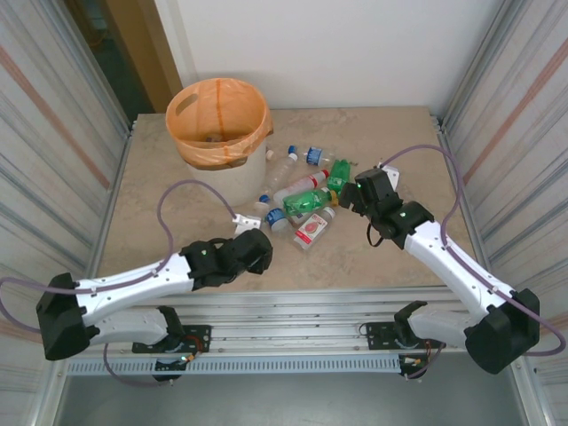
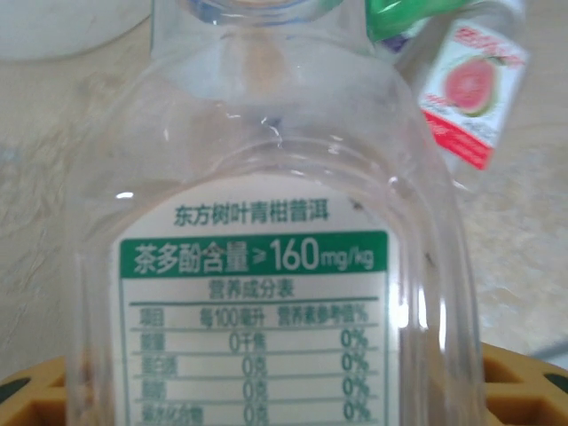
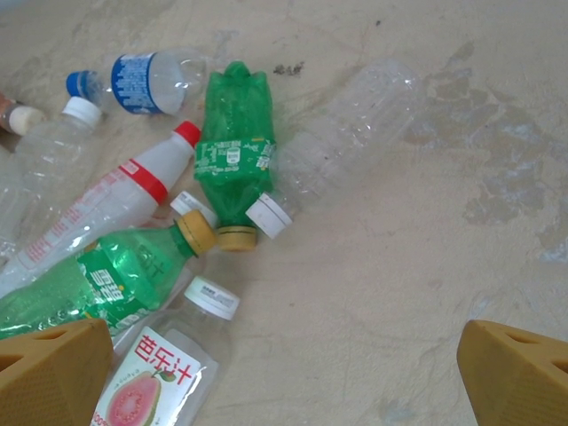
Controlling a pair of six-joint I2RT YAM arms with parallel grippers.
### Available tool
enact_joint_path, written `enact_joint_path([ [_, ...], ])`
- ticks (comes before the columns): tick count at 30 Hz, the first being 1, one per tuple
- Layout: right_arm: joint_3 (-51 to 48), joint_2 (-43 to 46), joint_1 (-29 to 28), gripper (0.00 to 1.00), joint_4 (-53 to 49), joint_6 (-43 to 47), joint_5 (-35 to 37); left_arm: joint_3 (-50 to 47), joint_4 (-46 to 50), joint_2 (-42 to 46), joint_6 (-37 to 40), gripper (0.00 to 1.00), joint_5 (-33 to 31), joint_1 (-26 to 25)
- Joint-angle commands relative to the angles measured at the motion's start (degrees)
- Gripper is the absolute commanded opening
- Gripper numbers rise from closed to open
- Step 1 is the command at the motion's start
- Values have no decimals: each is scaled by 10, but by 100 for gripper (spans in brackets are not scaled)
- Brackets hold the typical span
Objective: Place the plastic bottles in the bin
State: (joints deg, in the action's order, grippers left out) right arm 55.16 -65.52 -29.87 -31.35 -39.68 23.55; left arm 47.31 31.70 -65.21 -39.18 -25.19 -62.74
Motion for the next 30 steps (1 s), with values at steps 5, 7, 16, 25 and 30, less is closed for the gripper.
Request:
enact_joint_path([
  [5,-9,6,10,98,1,-32,6,62,-88,54,178,34,-15,-20],
  [7,-10,10,11,98,1,-32,5,74,-118,64,214,34,-11,-20],
  [16,-14,24,12,98,-3,-31,2,223,-119,16,310,35,19,95],
  [25,-16,40,14,98,-16,-36,5,362,-90,-78,322,37,144,310],
  [30,-9,40,15,98,-21,-39,2,439,-43,-145,307,38,189,392],
])
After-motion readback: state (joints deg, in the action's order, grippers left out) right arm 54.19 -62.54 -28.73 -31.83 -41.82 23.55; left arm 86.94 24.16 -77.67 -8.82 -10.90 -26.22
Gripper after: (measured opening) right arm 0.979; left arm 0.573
